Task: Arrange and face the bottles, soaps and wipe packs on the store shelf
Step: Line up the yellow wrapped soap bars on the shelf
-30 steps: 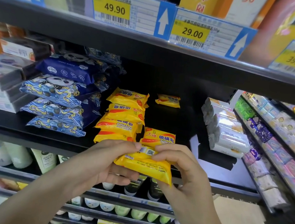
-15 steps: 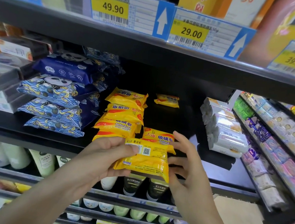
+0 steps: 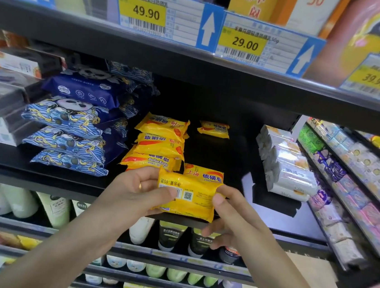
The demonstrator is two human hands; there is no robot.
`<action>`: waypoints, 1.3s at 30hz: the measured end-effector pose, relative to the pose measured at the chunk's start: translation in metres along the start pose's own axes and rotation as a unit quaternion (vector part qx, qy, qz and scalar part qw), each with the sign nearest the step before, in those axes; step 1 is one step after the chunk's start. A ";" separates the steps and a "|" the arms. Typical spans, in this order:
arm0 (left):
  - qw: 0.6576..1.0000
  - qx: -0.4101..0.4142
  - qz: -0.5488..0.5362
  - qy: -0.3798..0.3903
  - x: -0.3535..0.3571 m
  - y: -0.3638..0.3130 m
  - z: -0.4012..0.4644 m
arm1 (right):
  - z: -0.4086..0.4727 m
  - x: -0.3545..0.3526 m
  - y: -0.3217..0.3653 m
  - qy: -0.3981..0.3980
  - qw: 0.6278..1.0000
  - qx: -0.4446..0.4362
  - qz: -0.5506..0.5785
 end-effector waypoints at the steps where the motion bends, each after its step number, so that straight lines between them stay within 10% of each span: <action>1: 1.000 0.006 0.003 0.001 0.001 -0.001 -0.001 | 0.000 0.004 0.000 0.013 1.000 0.003 -0.003; 19: 0.998 0.028 0.015 0.045 0.000 0.014 0.002 | 0.001 0.018 0.010 0.021 0.989 -0.148 -0.016; 28: 0.994 -0.100 -0.050 -0.010 -0.005 0.028 0.010 | -0.010 0.018 0.023 0.016 0.979 -0.200 -0.041; 39: 0.985 -0.072 -0.009 0.154 0.033 0.019 -0.005 | -0.017 0.027 0.021 0.046 0.946 -0.281 -0.156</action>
Point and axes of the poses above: each hand's wrist, its own z-axis towards the middle knuckle, its own x-axis out of the palm, y = z × x, the point moved 8 cm from there along z, towards the middle knuckle, and after that the axes turned 12 degrees about z, right-handed, at the moved point
